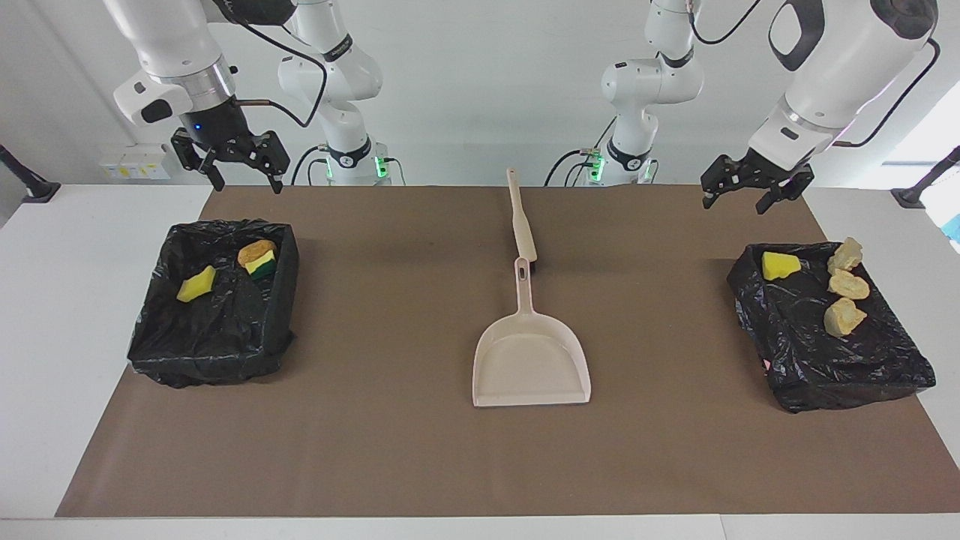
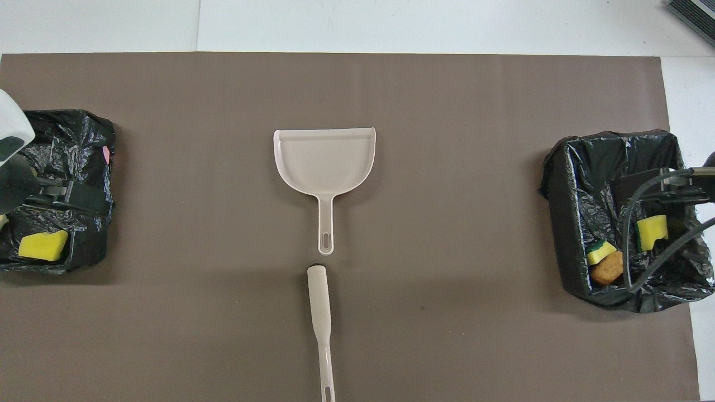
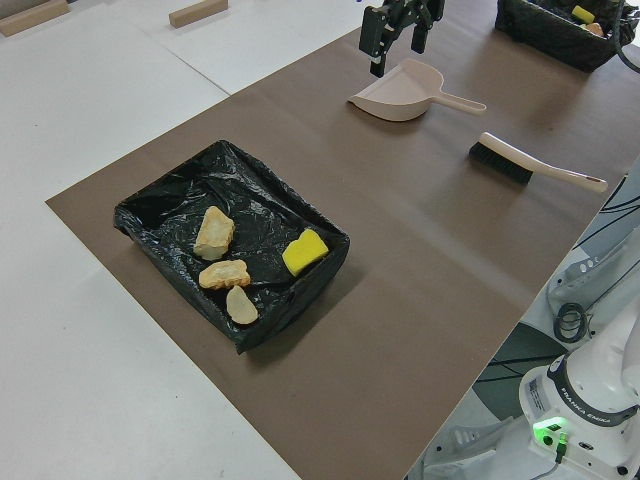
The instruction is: Sweep and dump trash in bin
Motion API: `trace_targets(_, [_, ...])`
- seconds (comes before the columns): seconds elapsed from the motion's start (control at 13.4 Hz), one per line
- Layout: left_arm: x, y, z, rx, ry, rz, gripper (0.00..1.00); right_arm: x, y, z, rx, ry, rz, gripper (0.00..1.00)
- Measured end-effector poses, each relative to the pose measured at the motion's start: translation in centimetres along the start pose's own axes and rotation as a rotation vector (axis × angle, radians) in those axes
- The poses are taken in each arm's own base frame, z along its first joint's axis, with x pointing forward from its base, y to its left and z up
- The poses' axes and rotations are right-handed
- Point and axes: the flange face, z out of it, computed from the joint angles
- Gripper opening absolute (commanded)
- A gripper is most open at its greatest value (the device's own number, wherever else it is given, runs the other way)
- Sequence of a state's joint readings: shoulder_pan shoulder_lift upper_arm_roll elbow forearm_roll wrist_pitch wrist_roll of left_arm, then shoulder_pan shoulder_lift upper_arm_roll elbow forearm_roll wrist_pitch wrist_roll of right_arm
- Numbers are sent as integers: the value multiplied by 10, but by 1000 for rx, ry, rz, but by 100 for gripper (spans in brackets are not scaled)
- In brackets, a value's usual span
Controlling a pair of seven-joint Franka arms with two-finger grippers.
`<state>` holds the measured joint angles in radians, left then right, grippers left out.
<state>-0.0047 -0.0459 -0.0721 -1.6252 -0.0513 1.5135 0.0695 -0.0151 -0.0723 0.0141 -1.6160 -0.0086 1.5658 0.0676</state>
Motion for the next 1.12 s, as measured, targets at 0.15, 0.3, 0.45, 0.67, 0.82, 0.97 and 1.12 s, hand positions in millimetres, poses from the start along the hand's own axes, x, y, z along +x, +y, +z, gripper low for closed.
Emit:
trace_targets(0.15, [-6,3,-23,3,26,4,100,0,0,0,0,0,0,100])
trace_targets(0.3, [-9,4,-39,5,54,7,100,0,0,0,0,0,0,100])
trace_targets(0.45, [-9,1,-42,5,60,0,100,0,0,0,0,0,0,100])
trace_targets(0.67, [-9,-6,-42,5,60,-8,100,0,0,0,0,-1,0,100])
trace_targets(0.82, [-9,-6,-42,5,60,-7,100,0,1,0,0,-1,2,100])
trace_targets(0.97, [-9,-6,-42,5,61,-7,100,0,1,0,0,-1,2,100])
trace_targets(1.12, [-9,-6,-42,5,62,-9,100,0,1,0,0,-1,3,100])
